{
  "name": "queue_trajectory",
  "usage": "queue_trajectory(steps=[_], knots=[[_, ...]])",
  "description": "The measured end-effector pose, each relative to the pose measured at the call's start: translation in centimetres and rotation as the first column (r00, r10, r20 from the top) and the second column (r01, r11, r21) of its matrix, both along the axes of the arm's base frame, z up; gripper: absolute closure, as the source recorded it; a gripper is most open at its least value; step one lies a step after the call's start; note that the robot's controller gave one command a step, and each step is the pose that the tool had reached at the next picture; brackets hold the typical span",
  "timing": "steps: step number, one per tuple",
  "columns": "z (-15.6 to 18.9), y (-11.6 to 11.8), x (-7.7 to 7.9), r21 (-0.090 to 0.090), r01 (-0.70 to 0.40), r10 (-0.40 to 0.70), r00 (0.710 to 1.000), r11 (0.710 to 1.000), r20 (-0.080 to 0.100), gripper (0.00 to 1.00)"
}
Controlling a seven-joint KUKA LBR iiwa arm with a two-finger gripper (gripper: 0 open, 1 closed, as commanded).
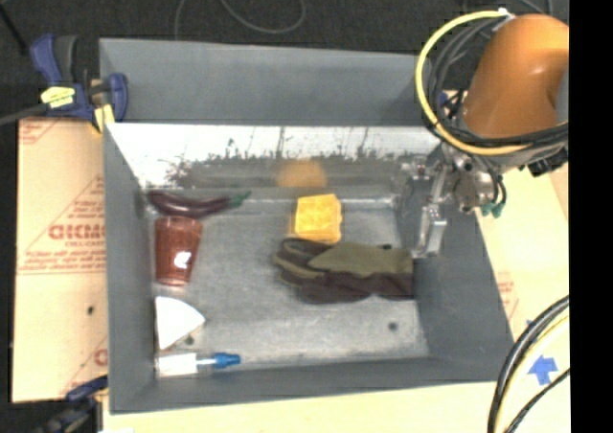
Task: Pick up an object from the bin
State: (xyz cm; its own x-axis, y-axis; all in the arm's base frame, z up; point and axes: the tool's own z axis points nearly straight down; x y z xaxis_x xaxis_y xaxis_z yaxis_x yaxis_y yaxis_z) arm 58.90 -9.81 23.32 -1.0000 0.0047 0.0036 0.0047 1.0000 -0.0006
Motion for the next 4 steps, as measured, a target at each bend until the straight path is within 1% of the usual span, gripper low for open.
queue_trajectory(steps=[1,2,3,4], knots=[[0.5,0.0,0.1,-0.001,-0.002,0.002,1.000,1.000,0.008,0.00],[-4.0,0.5,-0.9,-0.002,-0.018,0.018,1.000,1.000,0.013,0.00],[-9.4,0.7,-2.0,-0.003,-0.082,0.082,0.997,0.997,0.012,0.00],[-15.7,3.5,-7.4,-0.007,-0.415,0.415,0.910,0.910,0.015,1.00]])
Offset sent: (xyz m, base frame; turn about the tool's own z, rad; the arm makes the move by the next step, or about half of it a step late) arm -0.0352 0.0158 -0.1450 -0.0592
